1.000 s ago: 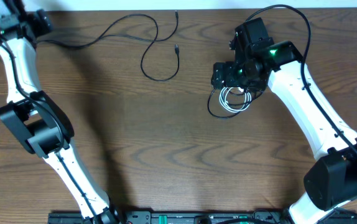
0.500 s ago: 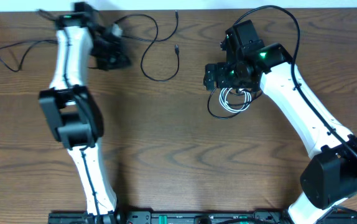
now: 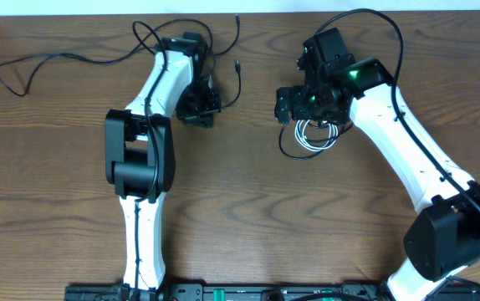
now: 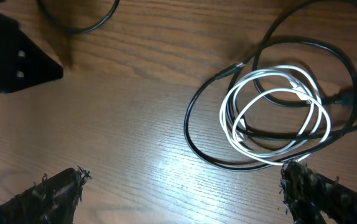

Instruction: Untangle cables

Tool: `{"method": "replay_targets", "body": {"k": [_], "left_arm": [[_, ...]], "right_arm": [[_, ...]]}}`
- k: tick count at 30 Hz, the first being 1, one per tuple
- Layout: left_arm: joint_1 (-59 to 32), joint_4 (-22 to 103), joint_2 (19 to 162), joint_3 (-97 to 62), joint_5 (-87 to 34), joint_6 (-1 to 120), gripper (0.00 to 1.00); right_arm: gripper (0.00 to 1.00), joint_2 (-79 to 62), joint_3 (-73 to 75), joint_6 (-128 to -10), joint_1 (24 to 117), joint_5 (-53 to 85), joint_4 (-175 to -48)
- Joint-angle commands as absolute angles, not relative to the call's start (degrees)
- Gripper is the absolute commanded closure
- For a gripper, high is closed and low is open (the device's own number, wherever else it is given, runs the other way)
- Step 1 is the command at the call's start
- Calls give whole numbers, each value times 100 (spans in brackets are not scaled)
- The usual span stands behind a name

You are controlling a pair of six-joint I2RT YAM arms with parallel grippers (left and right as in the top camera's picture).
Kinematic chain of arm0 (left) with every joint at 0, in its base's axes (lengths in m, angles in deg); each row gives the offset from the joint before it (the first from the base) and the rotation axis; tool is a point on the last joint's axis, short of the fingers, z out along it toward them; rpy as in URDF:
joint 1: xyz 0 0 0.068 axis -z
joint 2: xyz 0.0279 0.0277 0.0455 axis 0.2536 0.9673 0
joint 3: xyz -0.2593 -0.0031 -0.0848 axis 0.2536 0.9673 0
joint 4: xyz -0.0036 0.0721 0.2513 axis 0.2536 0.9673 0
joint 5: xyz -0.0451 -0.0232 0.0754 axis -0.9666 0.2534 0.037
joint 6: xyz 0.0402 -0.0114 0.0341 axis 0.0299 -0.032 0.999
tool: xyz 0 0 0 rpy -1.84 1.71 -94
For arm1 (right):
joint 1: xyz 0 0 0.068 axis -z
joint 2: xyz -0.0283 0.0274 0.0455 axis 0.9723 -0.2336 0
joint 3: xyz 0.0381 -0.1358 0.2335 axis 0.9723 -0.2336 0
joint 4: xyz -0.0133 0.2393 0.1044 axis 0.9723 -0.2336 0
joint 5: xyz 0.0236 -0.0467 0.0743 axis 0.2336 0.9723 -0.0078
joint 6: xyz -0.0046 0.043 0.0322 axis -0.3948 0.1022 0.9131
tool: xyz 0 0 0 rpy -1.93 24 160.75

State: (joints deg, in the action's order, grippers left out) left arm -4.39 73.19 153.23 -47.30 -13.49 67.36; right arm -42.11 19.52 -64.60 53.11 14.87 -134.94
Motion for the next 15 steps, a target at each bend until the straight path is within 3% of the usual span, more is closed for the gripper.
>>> {"method": "replay_targets", "body": {"k": [1, 15], "left_arm": [[-436, 7110, 15336, -4411, -1189, 6456, 92], [-436, 5481, 15539, -3961, -1187, 6412, 92]], "right_arm": [[1, -4251, 1910, -6447, 5292, 1514, -13518], [1, -4251, 1910, -6450, 5292, 1514, -13490]]}}
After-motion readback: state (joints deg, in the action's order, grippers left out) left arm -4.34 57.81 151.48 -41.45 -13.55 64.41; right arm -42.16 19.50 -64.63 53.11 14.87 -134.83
